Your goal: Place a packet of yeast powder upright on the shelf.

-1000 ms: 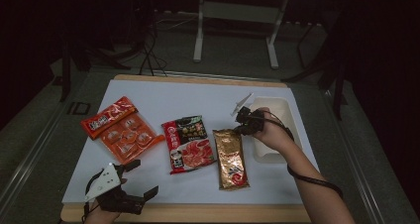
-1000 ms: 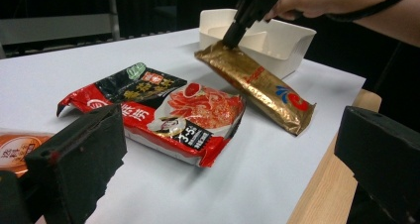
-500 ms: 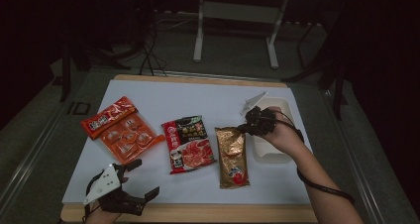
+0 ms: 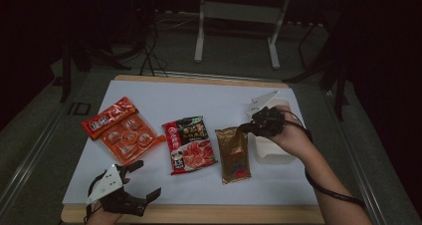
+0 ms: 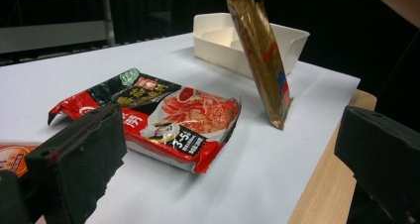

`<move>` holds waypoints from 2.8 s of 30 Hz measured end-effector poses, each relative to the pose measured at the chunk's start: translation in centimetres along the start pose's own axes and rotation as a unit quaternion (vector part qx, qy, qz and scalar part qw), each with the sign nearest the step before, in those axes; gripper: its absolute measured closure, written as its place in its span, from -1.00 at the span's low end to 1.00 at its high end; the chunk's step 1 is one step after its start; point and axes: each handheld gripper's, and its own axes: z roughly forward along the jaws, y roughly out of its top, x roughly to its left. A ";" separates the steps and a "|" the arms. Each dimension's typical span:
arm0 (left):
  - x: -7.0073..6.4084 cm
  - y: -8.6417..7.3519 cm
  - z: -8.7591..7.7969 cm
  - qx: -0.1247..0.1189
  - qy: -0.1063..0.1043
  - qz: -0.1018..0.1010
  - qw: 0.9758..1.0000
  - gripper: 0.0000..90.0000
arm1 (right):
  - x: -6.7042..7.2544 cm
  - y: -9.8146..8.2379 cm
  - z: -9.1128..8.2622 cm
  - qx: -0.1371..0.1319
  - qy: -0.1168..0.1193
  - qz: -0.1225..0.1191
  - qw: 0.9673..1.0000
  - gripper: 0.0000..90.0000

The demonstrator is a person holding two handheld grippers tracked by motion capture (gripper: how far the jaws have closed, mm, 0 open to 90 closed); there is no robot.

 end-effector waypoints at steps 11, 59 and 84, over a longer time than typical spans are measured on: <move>0.1 -0.1 0.0 0.003 0.000 -0.003 1.000 -0.99 | -0.5 1.3 -2.4 -0.029 -0.035 -0.005 0.999 1.00; 0.2 -0.4 0.0 0.003 -0.001 -0.012 1.000 -0.99 | -12.9 -0.2 -9.8 -0.110 -0.188 0.147 0.965 1.00; 0.2 -0.5 0.1 0.006 -0.001 -0.013 1.000 -0.99 | -15.5 -3.4 -5.6 -0.102 -0.184 0.175 0.962 1.00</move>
